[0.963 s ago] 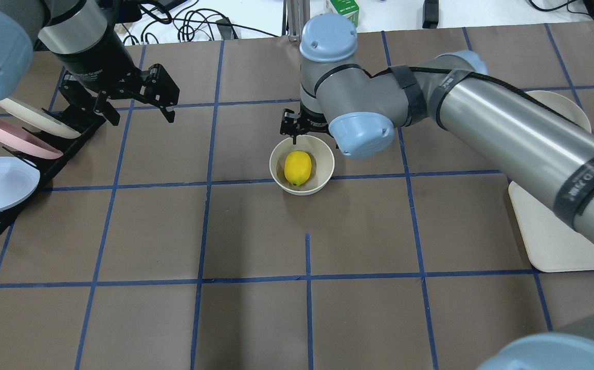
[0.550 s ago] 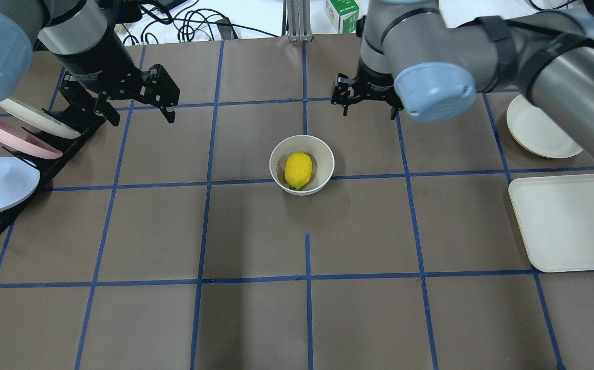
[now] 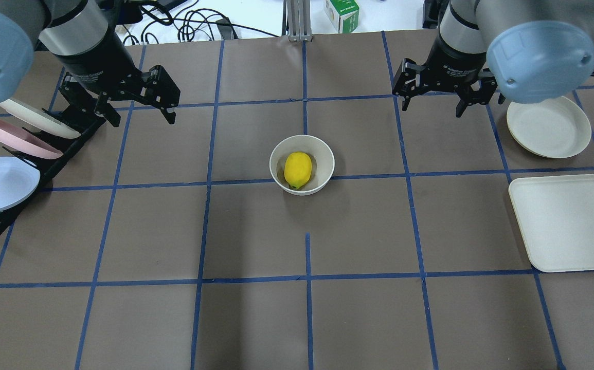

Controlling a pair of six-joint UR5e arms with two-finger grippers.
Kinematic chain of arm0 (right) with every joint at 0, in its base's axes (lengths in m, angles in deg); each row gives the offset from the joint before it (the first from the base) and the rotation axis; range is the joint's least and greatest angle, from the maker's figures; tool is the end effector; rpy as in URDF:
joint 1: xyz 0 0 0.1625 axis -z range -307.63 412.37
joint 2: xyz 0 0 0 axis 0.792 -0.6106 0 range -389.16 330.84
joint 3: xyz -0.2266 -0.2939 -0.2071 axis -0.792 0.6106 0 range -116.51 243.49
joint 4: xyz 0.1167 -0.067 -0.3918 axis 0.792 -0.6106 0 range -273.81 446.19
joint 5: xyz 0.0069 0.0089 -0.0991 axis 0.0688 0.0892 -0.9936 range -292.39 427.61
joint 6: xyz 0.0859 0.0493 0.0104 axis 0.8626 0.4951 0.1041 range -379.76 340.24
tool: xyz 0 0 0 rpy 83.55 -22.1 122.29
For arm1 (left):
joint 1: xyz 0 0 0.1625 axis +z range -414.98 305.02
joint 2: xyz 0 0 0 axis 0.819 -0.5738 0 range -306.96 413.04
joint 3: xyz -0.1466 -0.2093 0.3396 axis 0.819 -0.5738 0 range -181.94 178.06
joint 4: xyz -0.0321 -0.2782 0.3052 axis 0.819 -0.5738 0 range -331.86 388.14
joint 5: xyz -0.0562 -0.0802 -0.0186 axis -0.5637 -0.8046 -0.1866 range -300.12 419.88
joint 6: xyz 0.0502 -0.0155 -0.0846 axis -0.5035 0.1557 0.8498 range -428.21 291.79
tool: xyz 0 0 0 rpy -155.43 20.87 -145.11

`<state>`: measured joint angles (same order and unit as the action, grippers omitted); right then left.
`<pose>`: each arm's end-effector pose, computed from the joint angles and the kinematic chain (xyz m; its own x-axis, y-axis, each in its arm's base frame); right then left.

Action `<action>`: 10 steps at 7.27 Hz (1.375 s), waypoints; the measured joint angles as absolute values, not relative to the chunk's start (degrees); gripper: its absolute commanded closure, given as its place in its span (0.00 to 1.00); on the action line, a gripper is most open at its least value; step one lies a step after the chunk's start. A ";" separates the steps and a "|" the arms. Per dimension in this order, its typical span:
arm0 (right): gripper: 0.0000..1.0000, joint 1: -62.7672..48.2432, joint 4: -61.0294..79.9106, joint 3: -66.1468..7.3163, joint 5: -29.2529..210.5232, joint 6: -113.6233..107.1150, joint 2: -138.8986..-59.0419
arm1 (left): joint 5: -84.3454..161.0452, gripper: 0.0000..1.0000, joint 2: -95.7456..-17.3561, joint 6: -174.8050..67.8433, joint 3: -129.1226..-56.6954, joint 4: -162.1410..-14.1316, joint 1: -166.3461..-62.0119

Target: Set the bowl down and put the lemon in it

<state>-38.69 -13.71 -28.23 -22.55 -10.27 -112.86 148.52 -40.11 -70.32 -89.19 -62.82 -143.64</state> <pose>0.1430 -0.5354 0.4338 -0.9892 0.1465 -0.0026 0.1465 0.9887 -0.0328 -0.1236 -0.5158 0.4822 -0.9996 0.0127 0.0246 0.0133 0.9997 0.0228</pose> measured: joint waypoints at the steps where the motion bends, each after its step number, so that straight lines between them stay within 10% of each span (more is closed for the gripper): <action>1: 0.00 -38.49 -12.33 -28.34 -22.60 -14.11 -113.60 | 148.50 0.00 -40.12 -70.32 -89.24 -62.85 -143.65; 10: 0.00 -36.71 -8.97 -28.42 -22.58 -16.77 -116.21 | 148.83 0.00 -39.45 -69.87 -89.30 -63.01 -143.79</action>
